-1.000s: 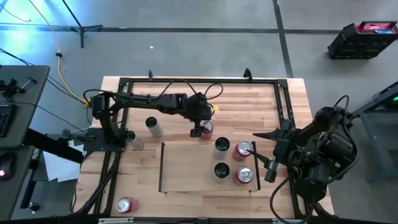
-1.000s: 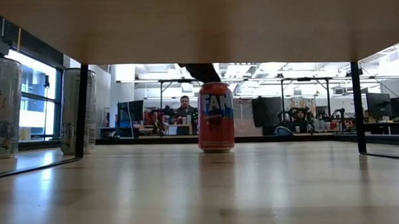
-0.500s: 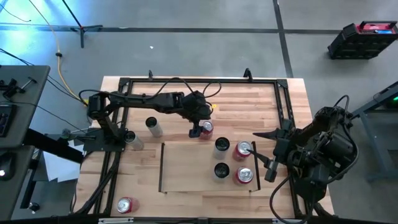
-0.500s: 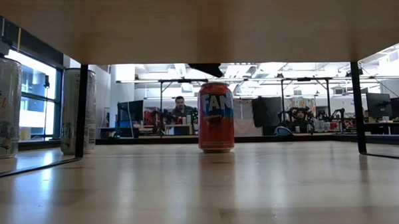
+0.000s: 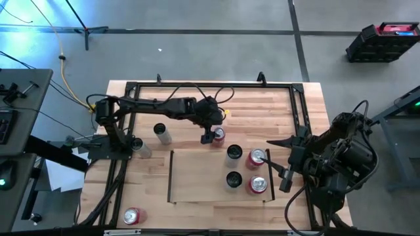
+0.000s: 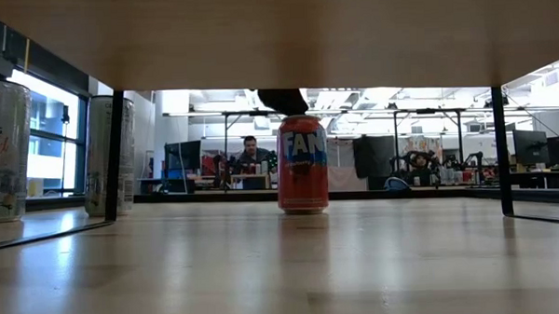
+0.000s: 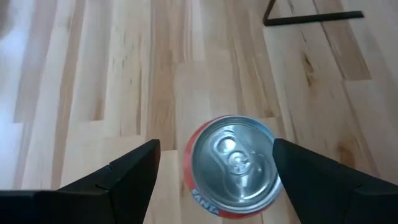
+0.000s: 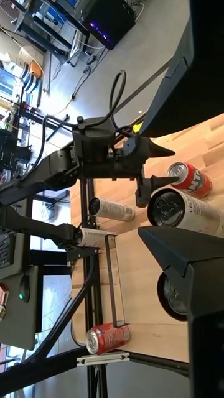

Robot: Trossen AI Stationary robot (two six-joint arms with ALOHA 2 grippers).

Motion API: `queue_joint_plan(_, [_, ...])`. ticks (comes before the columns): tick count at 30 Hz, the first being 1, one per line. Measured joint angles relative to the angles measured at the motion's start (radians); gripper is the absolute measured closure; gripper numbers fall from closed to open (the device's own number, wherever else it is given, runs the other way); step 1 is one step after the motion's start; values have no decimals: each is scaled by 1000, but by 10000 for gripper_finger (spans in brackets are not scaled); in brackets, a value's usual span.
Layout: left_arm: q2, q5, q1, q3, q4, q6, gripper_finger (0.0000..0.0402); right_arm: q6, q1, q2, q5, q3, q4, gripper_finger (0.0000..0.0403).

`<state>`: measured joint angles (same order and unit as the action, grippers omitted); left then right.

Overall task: Place canned beverage on shelf
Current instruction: Put the top red soda can on the shelf

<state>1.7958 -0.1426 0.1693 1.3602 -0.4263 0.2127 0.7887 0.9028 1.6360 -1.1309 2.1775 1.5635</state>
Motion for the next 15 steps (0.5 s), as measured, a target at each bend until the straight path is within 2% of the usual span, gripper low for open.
queue_joint_plan(15, [0,7,1,0,-17,-11,79,-3,0,0,-5,0,0,172])
